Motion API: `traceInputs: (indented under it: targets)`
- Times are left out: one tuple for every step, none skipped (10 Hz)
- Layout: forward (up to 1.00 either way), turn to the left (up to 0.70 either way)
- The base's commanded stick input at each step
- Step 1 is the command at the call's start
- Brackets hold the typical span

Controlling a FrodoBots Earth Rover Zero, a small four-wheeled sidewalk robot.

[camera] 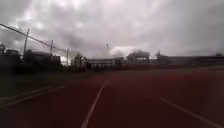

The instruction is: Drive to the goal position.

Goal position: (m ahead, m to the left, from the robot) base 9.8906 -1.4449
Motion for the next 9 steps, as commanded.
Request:
traceInputs:
  targets:
    - [0.5,0.0]
    - [0.5,0.0]
    - [0.5,0.0]
    - [0.5,0.0]
    - [0.5,0.0]
    - [0.5,0.0]
    - [0.5,0.0]
    - [0.5,0.0]
    - [0.5,0.0]
